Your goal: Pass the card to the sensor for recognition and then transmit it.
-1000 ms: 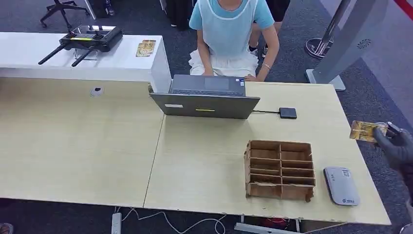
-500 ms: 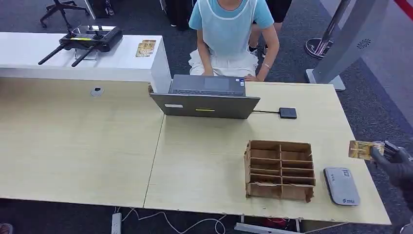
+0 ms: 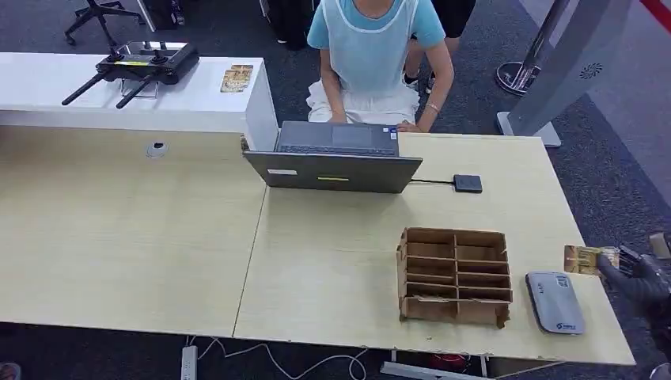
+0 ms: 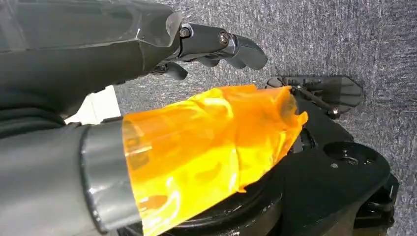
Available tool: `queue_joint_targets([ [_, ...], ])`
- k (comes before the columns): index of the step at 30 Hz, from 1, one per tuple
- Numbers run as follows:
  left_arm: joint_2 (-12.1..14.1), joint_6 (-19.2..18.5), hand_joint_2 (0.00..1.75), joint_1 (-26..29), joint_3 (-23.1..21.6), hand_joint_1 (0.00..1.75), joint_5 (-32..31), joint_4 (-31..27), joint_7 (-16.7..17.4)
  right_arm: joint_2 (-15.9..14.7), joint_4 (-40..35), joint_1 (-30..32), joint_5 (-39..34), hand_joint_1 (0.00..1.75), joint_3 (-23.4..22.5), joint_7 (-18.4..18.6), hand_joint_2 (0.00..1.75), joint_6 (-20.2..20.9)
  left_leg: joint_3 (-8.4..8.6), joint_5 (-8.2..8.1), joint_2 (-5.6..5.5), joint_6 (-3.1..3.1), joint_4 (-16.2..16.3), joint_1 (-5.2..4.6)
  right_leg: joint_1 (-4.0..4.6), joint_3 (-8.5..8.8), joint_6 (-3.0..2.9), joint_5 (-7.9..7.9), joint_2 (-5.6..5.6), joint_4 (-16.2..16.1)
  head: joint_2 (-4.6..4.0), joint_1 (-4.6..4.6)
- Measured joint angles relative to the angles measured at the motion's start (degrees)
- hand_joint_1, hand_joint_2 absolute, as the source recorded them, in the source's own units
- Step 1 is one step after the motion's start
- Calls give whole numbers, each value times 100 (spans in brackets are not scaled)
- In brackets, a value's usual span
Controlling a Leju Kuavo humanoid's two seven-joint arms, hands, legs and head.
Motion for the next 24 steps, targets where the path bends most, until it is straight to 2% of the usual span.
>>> queue_joint_targets([
  [12,22,-186,0,0,9,0,0,0,-122,39,205,-6,361,175,68,-2,175,-2,0,0,0,0,0,0,0,0,0,0,0,0,0,0],
  [24,48,-223,0,0,35,0,0,0,-129,37,313,0,404,175,125,-61,175,240,1,0,0,0,0,0,0,0,0,0,0,0,0,0],
])
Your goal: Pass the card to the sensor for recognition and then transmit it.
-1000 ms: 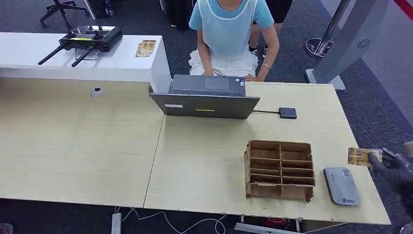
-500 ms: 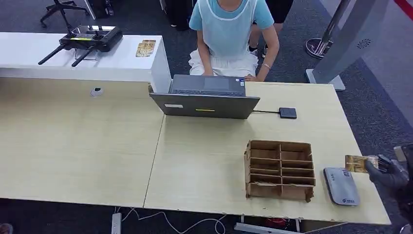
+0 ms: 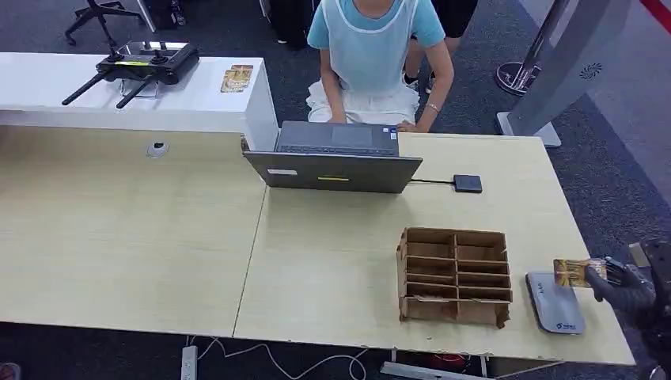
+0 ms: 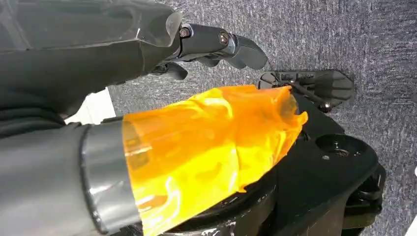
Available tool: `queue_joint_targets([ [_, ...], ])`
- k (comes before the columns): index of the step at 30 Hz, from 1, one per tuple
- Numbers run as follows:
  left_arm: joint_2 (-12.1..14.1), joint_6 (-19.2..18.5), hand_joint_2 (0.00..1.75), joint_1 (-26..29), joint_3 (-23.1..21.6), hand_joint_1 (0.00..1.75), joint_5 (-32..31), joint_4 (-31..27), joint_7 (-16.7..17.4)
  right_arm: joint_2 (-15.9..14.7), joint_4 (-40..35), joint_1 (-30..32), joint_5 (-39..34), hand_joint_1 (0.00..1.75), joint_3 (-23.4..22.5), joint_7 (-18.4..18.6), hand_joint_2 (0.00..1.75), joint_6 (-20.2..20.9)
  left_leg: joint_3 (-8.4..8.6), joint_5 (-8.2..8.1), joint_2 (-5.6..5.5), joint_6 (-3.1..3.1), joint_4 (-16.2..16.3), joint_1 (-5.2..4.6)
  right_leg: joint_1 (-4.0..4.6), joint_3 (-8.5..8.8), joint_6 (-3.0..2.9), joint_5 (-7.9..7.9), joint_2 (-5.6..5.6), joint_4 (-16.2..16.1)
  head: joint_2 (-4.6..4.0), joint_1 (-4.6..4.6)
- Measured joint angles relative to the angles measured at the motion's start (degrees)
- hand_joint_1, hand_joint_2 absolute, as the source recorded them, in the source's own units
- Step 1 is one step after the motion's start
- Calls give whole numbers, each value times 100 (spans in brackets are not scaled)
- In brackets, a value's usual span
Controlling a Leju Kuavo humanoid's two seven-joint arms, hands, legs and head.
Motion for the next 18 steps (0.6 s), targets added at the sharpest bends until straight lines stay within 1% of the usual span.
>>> queue_joint_targets([
  [8,7,-2,0,-1,0,0,-20,0,0,0,26,2,26,175,9,-2,175,107,1,0,0,0,0,0,0,0,0,0,0,0,2,0],
  [14,9,-9,0,-1,0,0,-42,0,0,-30,100,11,81,175,46,7,175,282,1,0,0,0,0,0,0,0,0,0,1,0,2,0],
  [18,9,-20,0,-2,0,0,-42,0,0,-61,142,19,107,175,50,4,175,282,1,0,1,0,0,0,0,0,0,0,2,0,2,0],
])
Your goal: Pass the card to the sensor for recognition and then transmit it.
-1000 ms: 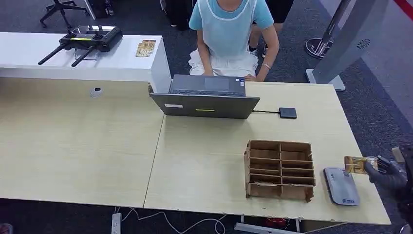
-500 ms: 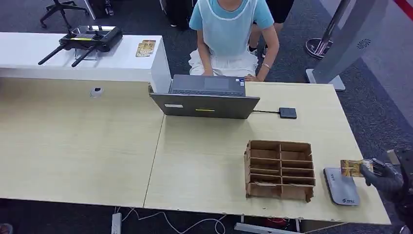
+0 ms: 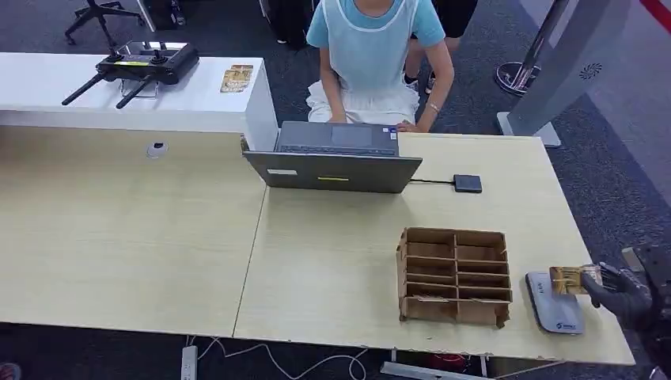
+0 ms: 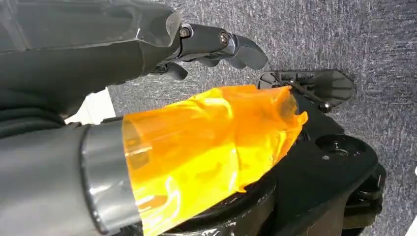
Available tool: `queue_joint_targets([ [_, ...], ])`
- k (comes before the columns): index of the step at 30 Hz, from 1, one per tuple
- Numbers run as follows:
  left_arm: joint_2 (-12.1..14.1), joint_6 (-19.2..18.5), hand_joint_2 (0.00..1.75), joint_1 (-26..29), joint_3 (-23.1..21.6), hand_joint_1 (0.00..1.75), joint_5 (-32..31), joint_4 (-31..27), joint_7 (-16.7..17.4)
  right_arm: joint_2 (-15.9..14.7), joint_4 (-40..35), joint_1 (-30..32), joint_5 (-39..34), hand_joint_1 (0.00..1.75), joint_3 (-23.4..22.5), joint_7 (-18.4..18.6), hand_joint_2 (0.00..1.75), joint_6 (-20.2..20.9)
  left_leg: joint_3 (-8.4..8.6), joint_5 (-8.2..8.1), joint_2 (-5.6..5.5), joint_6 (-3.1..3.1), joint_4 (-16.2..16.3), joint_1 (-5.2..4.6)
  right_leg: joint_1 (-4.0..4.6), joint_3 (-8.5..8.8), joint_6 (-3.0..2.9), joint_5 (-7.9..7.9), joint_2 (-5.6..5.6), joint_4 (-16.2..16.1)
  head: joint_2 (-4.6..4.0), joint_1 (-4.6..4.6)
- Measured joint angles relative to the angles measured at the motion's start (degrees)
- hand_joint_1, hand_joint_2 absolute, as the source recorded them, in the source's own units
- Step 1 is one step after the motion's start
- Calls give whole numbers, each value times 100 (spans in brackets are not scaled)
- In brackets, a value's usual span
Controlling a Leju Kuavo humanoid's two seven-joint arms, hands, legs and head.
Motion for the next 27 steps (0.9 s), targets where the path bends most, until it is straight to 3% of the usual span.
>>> queue_joint_targets([
  [27,26,-20,0,-3,0,0,-101,0,15,-149,68,218,217,175,127,192,175,120,1,0,1,0,0,0,0,0,0,0,1,0,-2,0],
])
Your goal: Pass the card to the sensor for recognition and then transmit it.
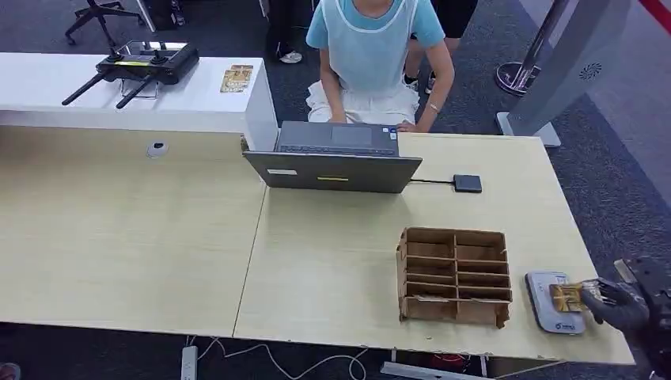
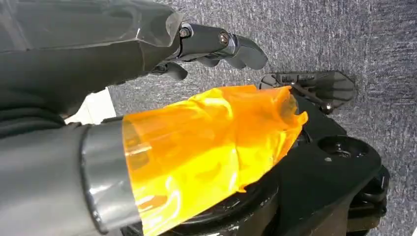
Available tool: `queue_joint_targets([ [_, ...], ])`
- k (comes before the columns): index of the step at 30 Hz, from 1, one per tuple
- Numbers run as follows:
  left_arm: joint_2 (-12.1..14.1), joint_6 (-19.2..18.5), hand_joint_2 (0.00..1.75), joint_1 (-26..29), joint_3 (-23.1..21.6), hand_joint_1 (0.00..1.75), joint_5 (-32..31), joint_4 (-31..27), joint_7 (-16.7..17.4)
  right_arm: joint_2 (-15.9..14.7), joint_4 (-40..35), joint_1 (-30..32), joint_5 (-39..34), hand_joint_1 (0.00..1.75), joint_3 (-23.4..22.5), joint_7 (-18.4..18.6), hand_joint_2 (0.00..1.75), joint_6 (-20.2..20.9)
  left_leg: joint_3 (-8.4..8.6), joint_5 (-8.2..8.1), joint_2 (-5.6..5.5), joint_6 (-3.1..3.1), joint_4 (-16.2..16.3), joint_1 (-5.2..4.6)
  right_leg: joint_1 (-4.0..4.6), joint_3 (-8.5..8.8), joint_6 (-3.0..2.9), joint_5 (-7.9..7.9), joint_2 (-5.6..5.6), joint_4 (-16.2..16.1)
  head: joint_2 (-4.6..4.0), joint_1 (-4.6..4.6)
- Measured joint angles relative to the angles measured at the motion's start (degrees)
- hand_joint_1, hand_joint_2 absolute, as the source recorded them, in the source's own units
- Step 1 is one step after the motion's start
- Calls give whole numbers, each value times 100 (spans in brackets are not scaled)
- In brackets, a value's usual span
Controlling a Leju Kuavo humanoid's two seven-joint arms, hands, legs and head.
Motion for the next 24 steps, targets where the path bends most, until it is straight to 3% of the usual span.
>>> queue_joint_targets([
  [24,-2,0,0,-4,0,0,7,0,4,-26,28,-49,319,175,249,120,175,-367,0,0,0,0,0,0,0,2,0,0,0,0,0,0],
])
